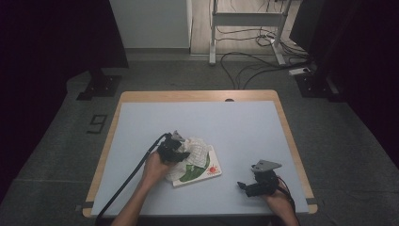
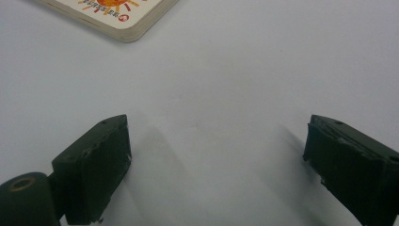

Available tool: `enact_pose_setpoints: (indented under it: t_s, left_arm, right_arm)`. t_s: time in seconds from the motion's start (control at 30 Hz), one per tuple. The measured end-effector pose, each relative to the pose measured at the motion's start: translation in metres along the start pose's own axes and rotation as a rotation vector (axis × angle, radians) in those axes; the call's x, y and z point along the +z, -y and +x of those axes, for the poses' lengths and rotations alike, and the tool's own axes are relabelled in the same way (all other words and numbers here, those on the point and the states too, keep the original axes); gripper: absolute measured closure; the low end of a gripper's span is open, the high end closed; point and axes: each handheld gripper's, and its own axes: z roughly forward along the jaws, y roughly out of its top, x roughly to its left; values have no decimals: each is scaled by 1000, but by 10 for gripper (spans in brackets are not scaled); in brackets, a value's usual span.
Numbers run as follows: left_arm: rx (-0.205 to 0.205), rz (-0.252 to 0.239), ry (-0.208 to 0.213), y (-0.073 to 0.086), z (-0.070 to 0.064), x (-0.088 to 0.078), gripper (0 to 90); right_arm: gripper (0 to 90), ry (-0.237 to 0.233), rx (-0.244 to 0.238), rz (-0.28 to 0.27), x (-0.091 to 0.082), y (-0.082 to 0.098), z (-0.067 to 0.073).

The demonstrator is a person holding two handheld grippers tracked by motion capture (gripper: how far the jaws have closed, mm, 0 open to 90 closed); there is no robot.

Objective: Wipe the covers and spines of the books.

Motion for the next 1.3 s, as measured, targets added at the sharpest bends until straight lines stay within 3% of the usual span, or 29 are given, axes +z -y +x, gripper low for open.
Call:
enact_pose_setpoints:
  t_s: [1.1,1.3]
  left_arm:
    - [89,22,41,-61,-31,49,663]
    - [66,6,77,-66,-30,56,663]
  right_arm:
    - [73,-1,0,1,0,0,0]
    - [73,0,0,0,0,0,0]
